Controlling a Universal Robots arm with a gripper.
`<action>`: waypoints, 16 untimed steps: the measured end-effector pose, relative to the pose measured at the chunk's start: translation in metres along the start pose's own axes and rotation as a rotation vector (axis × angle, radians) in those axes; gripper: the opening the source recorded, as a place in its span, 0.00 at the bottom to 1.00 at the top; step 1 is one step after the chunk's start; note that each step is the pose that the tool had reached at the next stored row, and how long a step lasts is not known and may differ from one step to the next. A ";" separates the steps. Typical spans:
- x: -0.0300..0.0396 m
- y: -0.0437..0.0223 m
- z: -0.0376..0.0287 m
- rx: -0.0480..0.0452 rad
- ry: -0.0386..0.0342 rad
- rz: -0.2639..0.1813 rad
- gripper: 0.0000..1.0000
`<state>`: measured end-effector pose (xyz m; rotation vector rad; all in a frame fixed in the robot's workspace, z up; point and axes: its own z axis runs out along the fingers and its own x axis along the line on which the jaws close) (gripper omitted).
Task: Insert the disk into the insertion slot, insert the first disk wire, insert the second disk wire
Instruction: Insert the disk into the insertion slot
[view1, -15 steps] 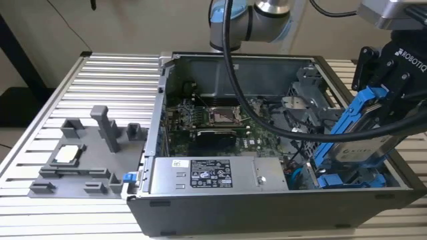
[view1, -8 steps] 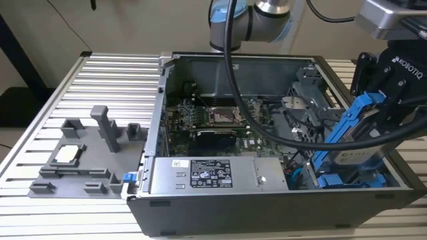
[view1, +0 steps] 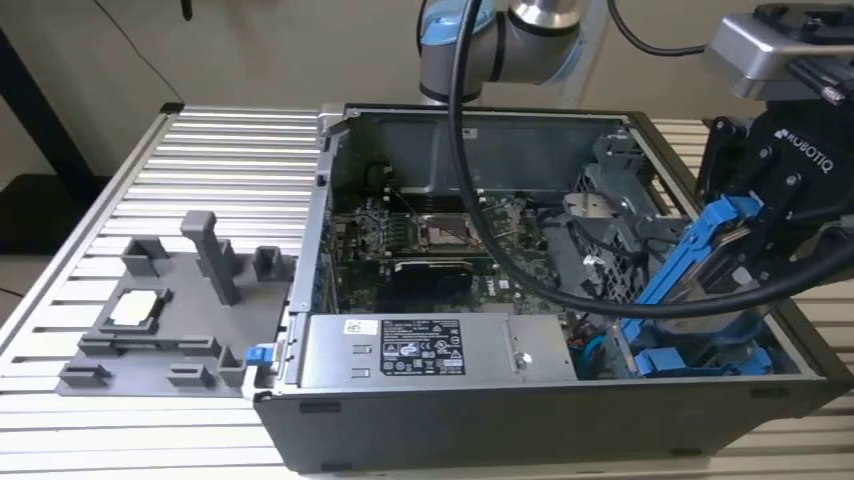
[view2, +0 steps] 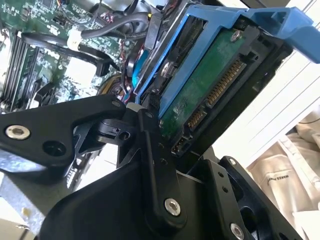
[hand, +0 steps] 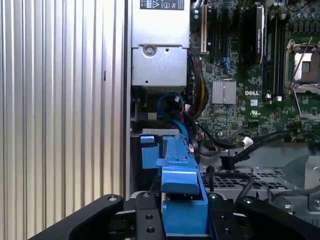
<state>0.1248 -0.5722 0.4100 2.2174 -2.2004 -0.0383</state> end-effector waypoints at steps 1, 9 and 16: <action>0.0000 -0.0002 0.0010 0.0001 -0.0015 0.000 0.33; 0.0003 -0.0022 0.0107 0.0001 -0.0149 -0.001 0.33; 0.0009 -0.0046 0.0224 -0.0003 -0.0175 -0.001 0.33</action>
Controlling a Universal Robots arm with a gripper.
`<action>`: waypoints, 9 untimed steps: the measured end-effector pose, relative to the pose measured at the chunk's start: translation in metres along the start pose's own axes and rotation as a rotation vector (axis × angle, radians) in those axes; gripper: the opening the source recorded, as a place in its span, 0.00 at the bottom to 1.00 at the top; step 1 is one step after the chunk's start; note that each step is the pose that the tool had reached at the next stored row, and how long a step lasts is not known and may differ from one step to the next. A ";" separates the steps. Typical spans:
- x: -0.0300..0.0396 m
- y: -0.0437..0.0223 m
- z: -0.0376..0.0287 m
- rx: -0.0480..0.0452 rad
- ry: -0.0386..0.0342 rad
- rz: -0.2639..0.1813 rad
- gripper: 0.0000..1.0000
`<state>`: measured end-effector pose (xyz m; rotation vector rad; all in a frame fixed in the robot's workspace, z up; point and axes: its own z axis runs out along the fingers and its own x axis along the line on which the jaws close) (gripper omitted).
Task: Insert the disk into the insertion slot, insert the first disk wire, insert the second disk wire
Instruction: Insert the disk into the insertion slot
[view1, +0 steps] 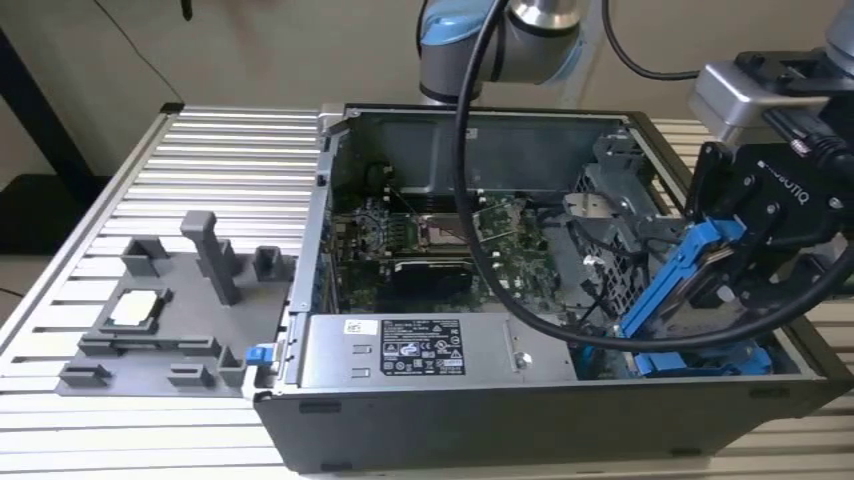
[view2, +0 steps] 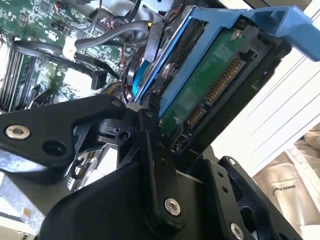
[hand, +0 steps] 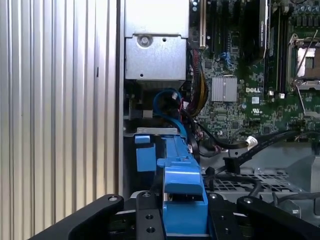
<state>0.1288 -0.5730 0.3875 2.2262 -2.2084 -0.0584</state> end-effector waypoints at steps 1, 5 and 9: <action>0.0001 -0.0004 0.0017 -0.0001 -0.0002 0.000 0.33; 0.0003 -0.0010 0.0075 -0.0003 -0.0003 0.000 0.33; 0.0005 -0.0013 0.0147 -0.0003 -0.0004 0.000 0.33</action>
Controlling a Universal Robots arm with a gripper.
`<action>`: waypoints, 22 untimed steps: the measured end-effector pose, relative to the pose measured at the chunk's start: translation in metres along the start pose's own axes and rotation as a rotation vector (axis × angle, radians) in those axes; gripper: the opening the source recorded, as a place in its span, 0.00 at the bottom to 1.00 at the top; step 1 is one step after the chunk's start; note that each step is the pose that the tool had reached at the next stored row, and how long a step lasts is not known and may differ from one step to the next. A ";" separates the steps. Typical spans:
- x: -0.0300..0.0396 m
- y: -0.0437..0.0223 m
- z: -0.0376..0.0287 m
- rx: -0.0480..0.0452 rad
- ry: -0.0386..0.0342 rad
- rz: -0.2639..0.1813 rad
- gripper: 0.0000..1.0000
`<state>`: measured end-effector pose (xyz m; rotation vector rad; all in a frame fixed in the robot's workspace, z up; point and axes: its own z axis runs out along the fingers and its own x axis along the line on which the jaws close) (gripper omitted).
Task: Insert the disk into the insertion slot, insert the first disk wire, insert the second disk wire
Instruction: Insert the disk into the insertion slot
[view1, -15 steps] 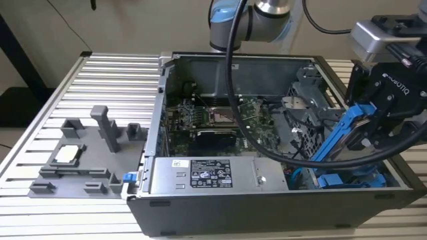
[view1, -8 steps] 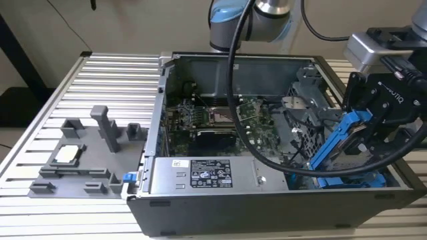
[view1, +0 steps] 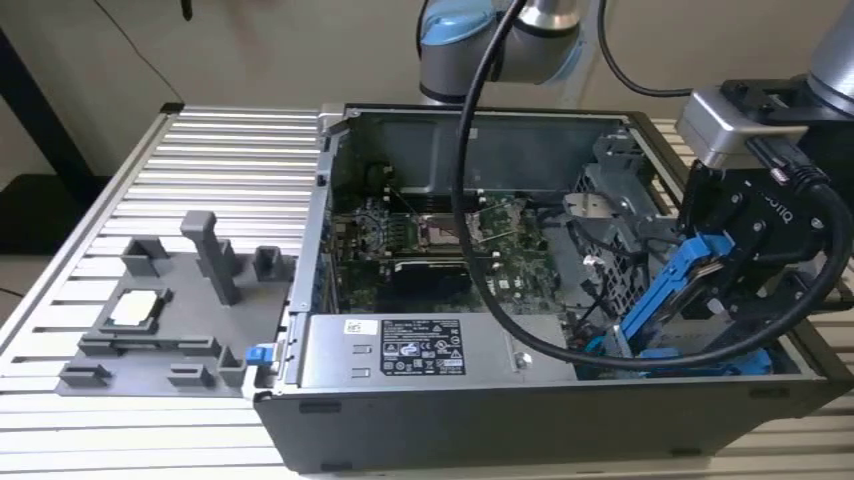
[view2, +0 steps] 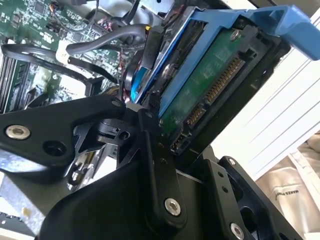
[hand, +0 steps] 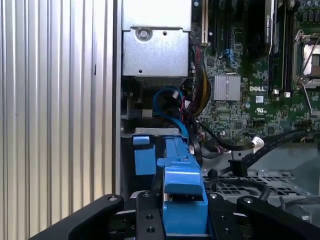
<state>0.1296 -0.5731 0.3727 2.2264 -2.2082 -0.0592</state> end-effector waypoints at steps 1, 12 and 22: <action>0.0000 0.0000 0.0017 0.0000 0.0000 0.000 0.33; 0.0002 -0.0002 0.0090 0.0000 -0.0001 0.000 0.33; 0.0002 -0.0002 0.0090 0.0000 -0.0002 -0.001 0.40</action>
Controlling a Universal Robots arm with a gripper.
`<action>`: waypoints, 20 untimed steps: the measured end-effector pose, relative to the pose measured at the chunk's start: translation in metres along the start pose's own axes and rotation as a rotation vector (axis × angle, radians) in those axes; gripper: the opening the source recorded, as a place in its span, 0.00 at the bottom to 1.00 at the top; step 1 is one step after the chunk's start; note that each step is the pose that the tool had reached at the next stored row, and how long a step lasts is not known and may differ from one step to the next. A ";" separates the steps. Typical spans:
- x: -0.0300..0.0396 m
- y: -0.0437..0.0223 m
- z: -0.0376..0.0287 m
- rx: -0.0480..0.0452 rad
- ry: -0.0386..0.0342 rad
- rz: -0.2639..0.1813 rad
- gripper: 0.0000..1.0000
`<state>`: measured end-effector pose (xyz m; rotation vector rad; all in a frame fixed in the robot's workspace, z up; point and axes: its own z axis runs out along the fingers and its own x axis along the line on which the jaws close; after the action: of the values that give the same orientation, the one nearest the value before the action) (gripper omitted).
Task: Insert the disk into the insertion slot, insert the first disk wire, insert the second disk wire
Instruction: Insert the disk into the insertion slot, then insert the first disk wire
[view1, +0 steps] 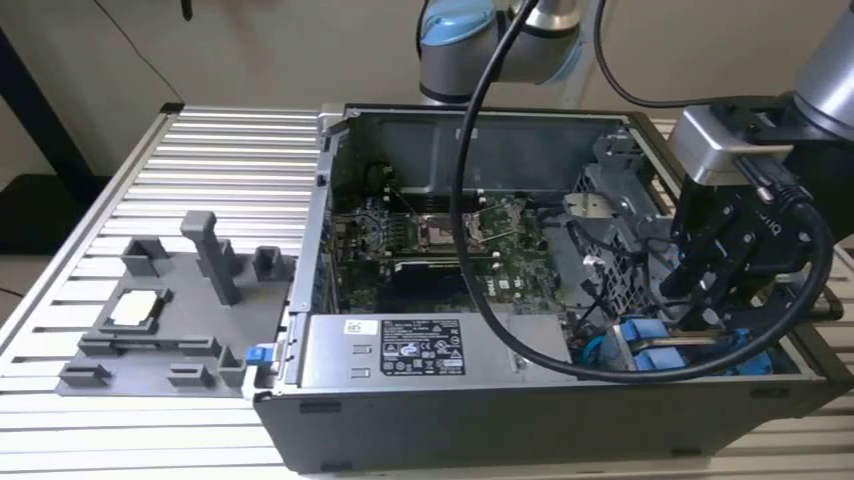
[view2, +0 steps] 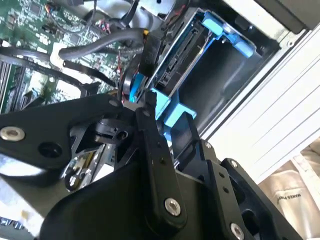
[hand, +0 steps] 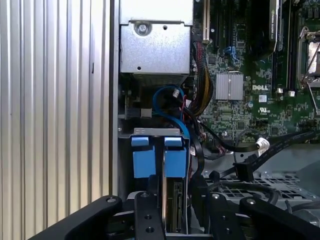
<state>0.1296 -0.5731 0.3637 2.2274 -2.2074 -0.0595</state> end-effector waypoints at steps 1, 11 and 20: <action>0.0000 0.0000 -0.0009 0.0000 0.0005 0.000 0.40; -0.0011 0.0011 -0.0373 -0.0001 0.0002 0.000 0.40; -0.0021 0.0059 -0.0384 0.1025 -0.0034 -0.002 0.40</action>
<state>0.1249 -0.5720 0.4023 2.2822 -2.2592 0.0512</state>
